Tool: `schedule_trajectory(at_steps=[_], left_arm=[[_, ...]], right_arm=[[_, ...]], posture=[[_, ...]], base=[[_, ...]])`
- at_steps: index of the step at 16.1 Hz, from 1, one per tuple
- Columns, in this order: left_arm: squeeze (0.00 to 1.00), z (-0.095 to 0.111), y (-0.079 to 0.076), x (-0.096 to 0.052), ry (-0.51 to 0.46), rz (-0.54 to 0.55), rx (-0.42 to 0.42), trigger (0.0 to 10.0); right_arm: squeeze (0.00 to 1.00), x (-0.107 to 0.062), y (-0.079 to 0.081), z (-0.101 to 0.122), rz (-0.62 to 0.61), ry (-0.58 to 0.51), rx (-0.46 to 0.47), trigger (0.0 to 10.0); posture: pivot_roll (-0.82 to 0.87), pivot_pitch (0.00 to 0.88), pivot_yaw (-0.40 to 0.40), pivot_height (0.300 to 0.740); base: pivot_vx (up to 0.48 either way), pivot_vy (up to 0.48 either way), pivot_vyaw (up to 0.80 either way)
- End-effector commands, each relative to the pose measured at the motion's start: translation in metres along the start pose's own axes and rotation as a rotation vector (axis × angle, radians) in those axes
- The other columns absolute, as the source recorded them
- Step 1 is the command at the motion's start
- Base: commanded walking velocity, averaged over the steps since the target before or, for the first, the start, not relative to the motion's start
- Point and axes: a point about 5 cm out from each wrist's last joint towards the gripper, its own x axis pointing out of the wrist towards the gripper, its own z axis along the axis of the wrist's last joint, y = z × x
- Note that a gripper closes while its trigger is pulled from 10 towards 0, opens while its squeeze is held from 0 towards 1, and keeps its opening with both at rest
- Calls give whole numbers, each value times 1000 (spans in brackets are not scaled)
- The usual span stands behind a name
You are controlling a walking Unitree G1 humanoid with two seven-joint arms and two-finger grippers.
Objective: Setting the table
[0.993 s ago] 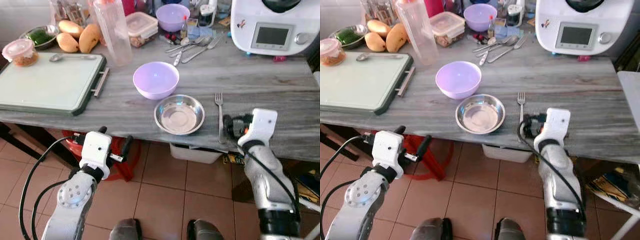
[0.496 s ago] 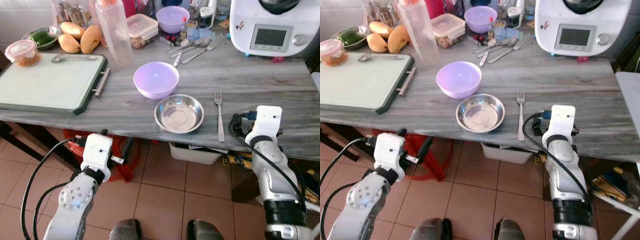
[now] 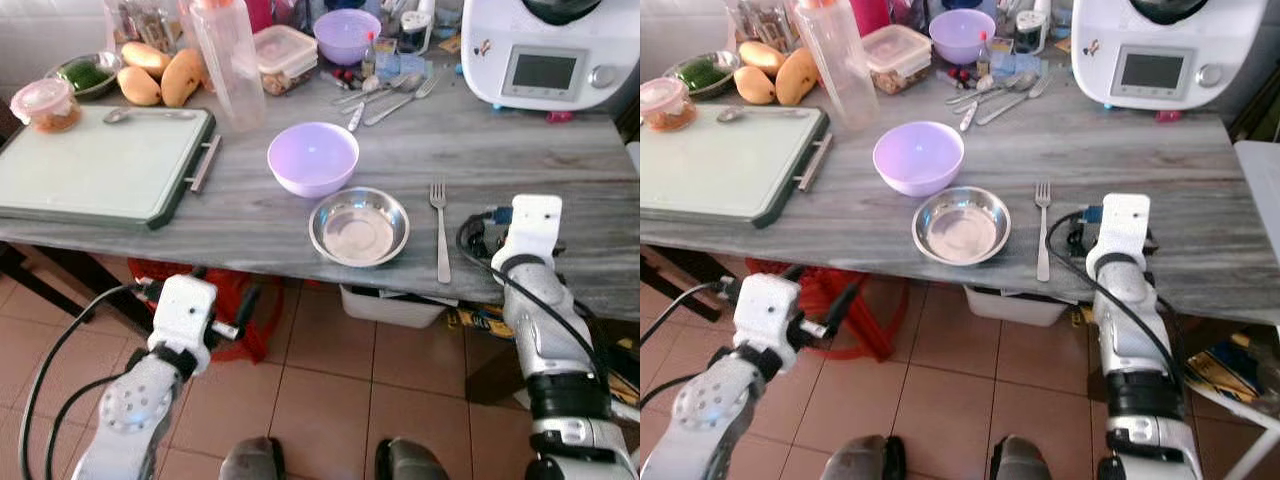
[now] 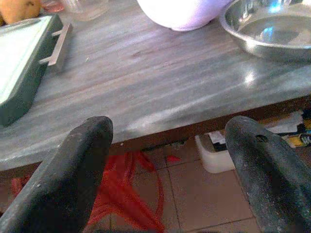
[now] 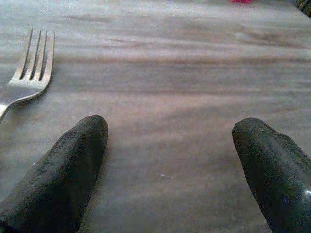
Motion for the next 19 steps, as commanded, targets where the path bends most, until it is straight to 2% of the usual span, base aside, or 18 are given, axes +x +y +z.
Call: schedule_trajectory(at_steps=[1,10,13,19], left_arm=[[0,2,5,-4,8,3,16,10000],[0,4,9,-8,29,-3,28,10000],[0,5,8,-8,30,-6,26,10000],[0,5,6,-6,29,-10,22,10000]], right_arm=[[8,2,4,1,16,-2,5,10000],[0,18,18,14,105,-21,23,10000],[0,16,26,15,155,-16,52,10000],[0,14,30,11,198,1,59,10000]], posture=[[119,148,109,740],[140,162,125,740],[136,163,124,740],[131,161,123,740]], base=[[0,0,0],[0,0,0],[0,0,0],[0,0,0]])
